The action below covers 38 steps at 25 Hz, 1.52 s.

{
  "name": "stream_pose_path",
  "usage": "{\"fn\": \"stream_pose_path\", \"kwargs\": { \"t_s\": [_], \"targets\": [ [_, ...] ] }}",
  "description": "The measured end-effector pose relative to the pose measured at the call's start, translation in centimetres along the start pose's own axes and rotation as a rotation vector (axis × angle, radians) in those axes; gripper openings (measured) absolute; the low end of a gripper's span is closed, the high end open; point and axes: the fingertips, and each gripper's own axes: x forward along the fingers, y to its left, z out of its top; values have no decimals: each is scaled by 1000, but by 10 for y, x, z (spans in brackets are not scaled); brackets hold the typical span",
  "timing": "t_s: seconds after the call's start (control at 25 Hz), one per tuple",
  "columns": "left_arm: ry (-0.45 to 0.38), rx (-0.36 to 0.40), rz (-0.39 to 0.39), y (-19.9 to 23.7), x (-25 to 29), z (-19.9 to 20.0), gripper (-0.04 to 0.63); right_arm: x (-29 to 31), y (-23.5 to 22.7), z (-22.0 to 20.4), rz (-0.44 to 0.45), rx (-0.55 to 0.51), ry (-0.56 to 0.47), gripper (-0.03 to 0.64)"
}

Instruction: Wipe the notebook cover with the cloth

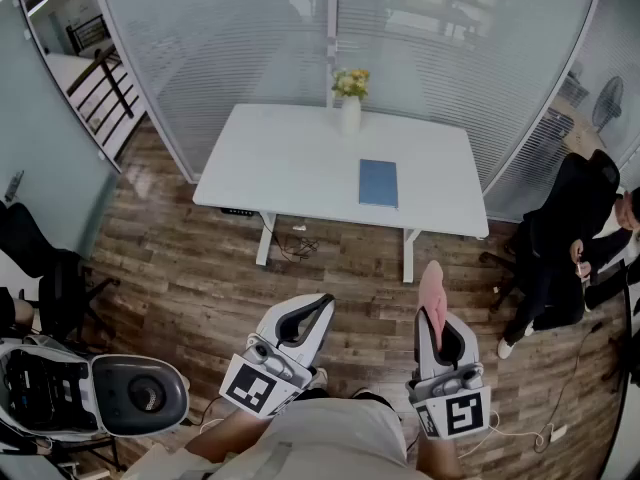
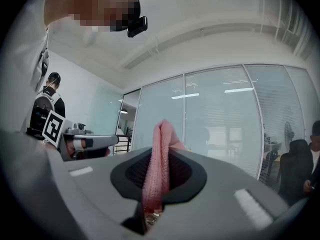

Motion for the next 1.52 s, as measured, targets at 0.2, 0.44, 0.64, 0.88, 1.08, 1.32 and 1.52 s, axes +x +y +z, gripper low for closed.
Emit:
{"fn": "stream_pose_path", "kwargs": {
  "t_s": [0.2, 0.44, 0.64, 0.88, 1.08, 1.32, 1.52],
  "targets": [
    [-11, 8, -8, 20, -8, 3, 3, 15, 17, -4, -13, -4, 6, 34],
    [-14, -2, -5, 35, -3, 6, 3, 29, 21, -4, -9, -10, 28, 34],
    [18, 5, -12, 40, 12, -3, 3, 44, 9, -9, -4, -4, 22, 34],
    [19, 19, -8, 45, 45, -9, 3, 62, -20, -13, 6, -1, 18, 34],
    [25, 26, -7, 54, 87, -20, 3, 83, -56, -20, 9, -3, 19, 32],
    [31, 34, -10, 60, 140, -31, 3, 107, -105, -26, 10, 6, 6, 32],
    [22, 42, -6, 57, 187, -35, 3, 119, -149, -31, 19, 14, 4, 33]
  ]
}}
